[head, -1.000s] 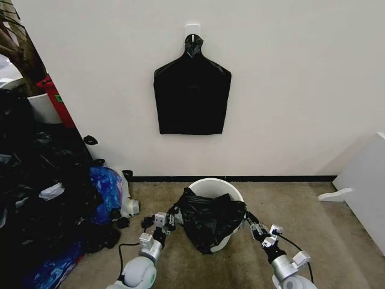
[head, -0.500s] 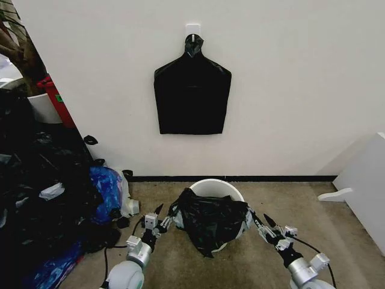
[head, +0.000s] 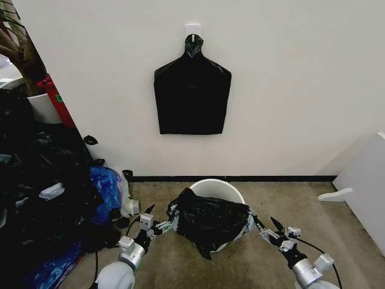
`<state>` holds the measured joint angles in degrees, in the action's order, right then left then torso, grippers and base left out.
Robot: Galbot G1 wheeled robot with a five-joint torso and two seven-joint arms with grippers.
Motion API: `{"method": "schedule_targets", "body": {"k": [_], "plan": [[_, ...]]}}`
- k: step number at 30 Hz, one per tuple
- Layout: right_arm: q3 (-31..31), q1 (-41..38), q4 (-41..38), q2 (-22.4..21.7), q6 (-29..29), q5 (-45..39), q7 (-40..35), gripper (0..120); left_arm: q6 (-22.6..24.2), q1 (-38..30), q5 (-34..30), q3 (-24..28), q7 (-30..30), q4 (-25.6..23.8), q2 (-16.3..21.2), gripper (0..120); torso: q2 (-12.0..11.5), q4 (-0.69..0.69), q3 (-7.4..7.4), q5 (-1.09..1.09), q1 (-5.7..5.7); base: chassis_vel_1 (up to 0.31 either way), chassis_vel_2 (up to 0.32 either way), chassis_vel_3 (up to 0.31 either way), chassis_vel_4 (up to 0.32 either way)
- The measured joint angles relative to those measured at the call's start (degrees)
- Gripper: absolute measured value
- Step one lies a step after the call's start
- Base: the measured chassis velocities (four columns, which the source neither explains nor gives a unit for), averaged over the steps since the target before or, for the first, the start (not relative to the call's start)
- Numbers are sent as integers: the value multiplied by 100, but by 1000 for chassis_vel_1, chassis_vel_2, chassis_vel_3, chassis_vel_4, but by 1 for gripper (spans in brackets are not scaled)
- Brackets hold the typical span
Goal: Place the garbage bag over the trash bin.
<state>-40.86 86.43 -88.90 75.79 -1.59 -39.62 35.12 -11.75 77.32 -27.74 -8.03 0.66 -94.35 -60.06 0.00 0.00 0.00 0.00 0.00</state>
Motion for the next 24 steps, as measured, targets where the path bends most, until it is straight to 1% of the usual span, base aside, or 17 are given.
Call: {"method": "schedule_targets", "body": {"k": [2, 10, 14, 18, 22, 24], "plan": [[10, -102, 179, 49, -50, 112, -5, 100, 0, -106, 11, 61, 17, 166, -73, 100, 0, 0, 0, -2, 0, 0, 0, 0, 0], [30, -241, 448, 142, -131, 264, -5, 100, 41, -261, 87, 170, 75, 449, -237, 100, 0, -1, 0, 0, 0, 0, 0, 0, 0], [42, -348, 632, 181, -169, 311, -5, 100, 35, -355, 178, 195, 117, 713, -396, 100, 0, -1, 0, 0, 0, 0, 0, 0, 0], [56, -431, 773, 189, -206, 322, -2, 100, -10, -427, 252, 203, 132, 908, -500, 100, 0, 0, 0, -1, 0, 0, 0, 0, 0], [101, -584, 964, 203, -289, 349, 2, 100, -92, -602, 354, 204, 127, 1237, -667, 100, 0, 0, 0, 0, 0, 0, 0, 0, 0], [106, -609, 991, 206, -299, 354, 3, 100, -108, -633, 368, 204, 123, 1279, -693, 100, 0, 0, 0, 0, 0, 0, 0, 0, 0]]}}
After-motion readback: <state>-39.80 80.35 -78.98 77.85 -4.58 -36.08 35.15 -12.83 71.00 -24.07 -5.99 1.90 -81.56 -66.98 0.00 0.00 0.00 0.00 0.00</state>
